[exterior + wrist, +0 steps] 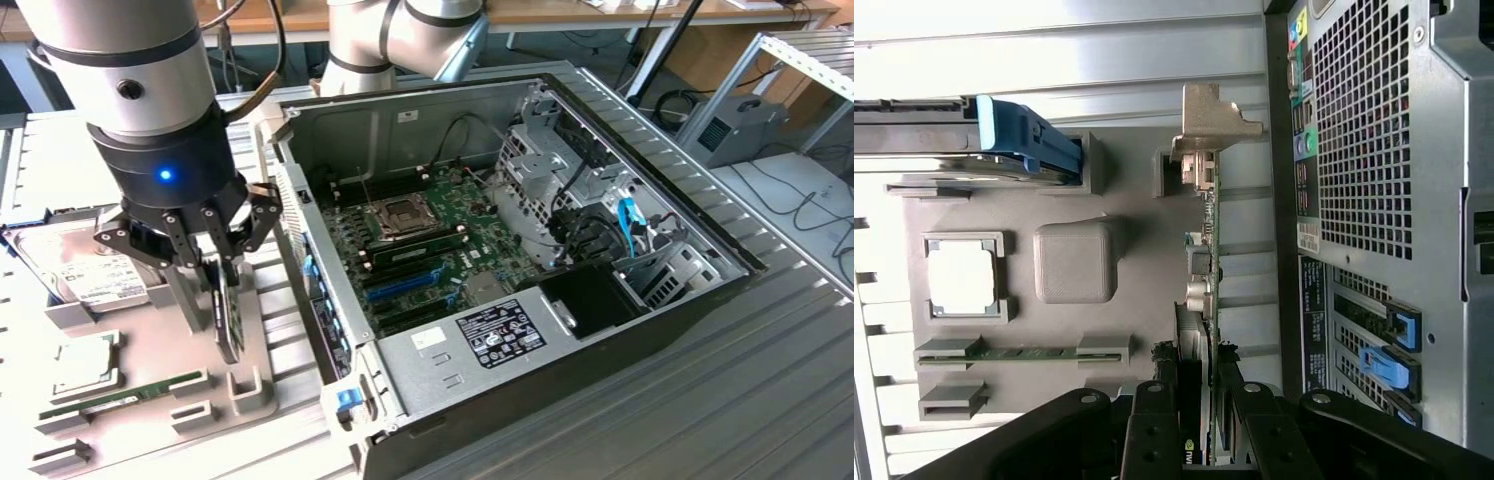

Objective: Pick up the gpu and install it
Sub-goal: 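Pick up the gpu and move the gpu toward the slot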

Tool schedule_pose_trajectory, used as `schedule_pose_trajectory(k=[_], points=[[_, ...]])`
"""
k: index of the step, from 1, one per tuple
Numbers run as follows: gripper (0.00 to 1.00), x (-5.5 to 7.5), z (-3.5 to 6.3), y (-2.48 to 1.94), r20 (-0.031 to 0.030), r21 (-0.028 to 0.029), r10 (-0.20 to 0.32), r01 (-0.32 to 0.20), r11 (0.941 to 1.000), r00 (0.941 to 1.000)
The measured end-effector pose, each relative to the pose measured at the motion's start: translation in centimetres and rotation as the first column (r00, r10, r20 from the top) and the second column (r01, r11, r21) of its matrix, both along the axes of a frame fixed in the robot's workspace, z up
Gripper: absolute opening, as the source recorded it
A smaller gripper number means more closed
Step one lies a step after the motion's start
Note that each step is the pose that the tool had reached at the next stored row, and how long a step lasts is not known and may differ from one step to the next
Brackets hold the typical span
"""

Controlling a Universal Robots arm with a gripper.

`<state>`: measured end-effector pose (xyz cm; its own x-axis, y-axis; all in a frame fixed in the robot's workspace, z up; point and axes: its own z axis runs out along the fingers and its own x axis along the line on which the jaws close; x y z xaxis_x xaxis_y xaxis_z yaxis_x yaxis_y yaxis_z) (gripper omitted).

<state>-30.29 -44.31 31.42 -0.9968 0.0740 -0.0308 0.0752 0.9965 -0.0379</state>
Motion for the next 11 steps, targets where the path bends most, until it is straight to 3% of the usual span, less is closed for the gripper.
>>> schedule_pose_trajectory(k=[11], points=[[0.26, 0.00, 0.21, 0.00, -0.0001, 0.0000, 0.000, 0.000, 1.0000, 1.0000]])
